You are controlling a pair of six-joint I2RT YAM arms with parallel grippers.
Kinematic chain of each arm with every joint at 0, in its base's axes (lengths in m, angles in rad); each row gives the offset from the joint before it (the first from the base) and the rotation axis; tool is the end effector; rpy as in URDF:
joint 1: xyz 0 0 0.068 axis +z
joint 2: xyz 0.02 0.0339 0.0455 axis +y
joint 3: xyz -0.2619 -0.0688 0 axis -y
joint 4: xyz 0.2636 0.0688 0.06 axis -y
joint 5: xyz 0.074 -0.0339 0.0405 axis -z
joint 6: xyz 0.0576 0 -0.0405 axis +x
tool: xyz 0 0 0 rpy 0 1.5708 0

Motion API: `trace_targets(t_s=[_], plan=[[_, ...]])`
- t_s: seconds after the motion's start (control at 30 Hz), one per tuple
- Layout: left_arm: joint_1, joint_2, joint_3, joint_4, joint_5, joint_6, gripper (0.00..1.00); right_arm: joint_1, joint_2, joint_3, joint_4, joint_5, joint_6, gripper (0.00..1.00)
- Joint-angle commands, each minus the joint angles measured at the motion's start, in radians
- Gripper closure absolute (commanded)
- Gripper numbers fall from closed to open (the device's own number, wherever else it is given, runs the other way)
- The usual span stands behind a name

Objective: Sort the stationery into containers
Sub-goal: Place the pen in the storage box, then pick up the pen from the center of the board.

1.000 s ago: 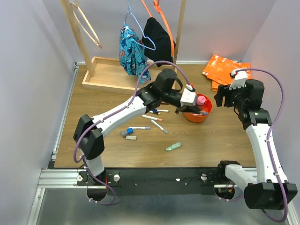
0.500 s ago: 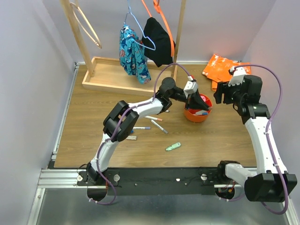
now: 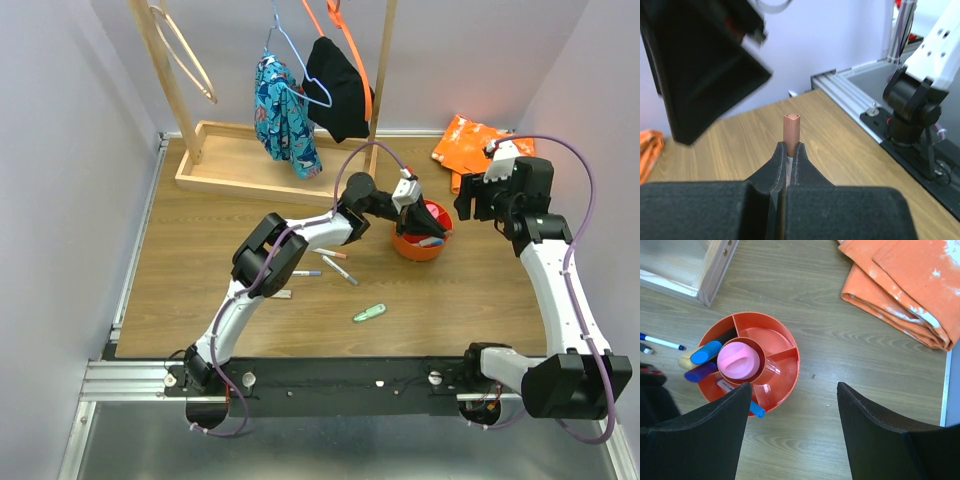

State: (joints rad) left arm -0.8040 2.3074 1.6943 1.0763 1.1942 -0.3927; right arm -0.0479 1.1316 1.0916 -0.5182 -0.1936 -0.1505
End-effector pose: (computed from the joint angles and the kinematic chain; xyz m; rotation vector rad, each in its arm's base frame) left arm 0.3300 -0.4197 0.2474 1.3994 0.8244 -1.6094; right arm 0.2853 -0.0026 0.3308 -0.2222 2.1069 0.0882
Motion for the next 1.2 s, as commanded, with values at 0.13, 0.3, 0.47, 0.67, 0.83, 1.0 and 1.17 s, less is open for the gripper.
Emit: trace_targets(t_s=[0.13, 0.3, 0.47, 0.67, 0.83, 1.0, 1.17], plan=[[0.025, 0.083, 0.067, -0.122, -0.056, 0.19, 1.0, -0.006, 0.026, 0.028, 0.0, 0.003, -0.004, 0.23], [0.028, 0.104, 0.085, -0.217, -0.08, 0.253, 1.0, -0.006, 0.037, 0.021, 0.014, 0.0, -0.004, 0.23], [0.034, 0.092, 0.032, -0.207, -0.1, 0.27, 0.69, -0.006, 0.04, 0.014, 0.018, -0.004, -0.003, 0.23], [0.031, 0.009, -0.051, -0.242, -0.123, 0.325, 0.55, -0.004, 0.045, 0.013, 0.03, -0.021, 0.003, 0.23], [0.037, -0.141, -0.108, -0.363, -0.146, 0.447, 0.48, -0.006, 0.056, 0.057, 0.038, -0.049, 0.022, 0.23], [0.043, -0.394, -0.142, -0.941, -0.171, 0.809, 0.45, -0.006, 0.031, 0.053, 0.035, -0.102, 0.008, 0.23], [0.066, -0.496, -0.096, -1.898, -0.232, 1.555, 0.46, -0.006, -0.004, -0.015, 0.058, -0.165, -0.032, 0.22]])
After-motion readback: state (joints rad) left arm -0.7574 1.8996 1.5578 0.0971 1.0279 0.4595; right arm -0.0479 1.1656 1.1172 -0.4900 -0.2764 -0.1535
